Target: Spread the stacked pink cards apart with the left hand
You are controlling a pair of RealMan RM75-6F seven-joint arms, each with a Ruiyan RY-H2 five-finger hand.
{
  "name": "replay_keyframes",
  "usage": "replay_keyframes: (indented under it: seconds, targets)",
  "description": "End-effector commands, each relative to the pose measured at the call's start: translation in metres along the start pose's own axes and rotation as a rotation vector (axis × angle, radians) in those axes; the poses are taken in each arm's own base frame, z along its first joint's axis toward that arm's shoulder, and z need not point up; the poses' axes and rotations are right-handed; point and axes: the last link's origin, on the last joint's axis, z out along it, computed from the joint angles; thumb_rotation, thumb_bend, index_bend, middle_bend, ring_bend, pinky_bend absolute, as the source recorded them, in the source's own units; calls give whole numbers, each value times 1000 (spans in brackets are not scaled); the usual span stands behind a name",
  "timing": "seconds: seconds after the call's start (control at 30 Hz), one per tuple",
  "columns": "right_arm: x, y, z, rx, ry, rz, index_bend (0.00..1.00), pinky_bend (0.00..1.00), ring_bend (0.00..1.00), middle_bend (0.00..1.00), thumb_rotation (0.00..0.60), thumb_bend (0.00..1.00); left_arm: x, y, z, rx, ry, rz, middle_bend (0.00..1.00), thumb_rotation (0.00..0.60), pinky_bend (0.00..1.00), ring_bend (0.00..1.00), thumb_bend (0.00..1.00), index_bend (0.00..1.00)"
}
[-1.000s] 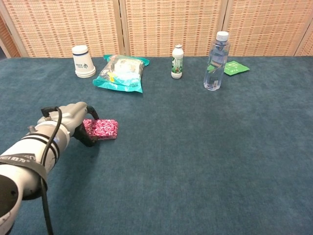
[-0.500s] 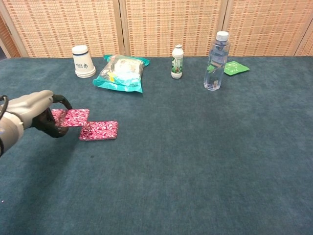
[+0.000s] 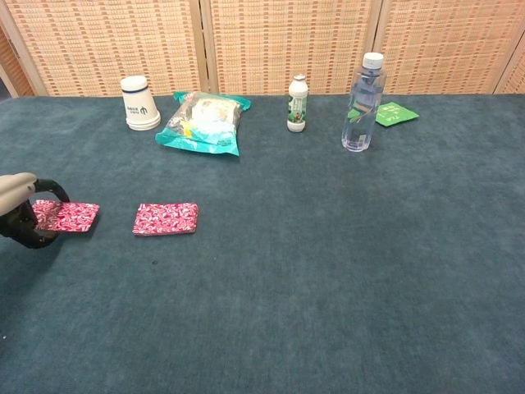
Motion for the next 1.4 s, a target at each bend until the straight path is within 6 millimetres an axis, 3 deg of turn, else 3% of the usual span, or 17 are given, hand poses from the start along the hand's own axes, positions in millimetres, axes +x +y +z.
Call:
replay_keyframes:
  seconds: [0.03,0.43,0.67,0.9,1.17,1.4]
  targets:
    - [0,0,1,-3,-1,-1,995,954,773,869,600,539,-8,-6,8,6,-19,11,1000,600,1000,1000,403,246]
    - [1,1,1,1,0,5,995,954,773,869,600,539,-7,-2,7,15,-5,66,1000,600,1000,1000,383,115]
    - [1,1,1,1,2,6,995,954,773,869,600,539,12,4,-13,-18,27,90,1000,600,1000,1000,386,93]
    - [1,0,0,5,2,5,995,954,773,869,600,539,24,42,-30,-153,-15,6,1000,600,1000,1000,384,115]
    - [1,1,1,7,2,7,995,954,773,869,600,539,6,89,-30,-177,-68,-7,1000,600,1000,1000,381,123]
    - [3,2,1,10,2,14,995,954,773,869,600,538,-6,108,-25,-156,-91,-4,1000,600,1000,1000,377,121]
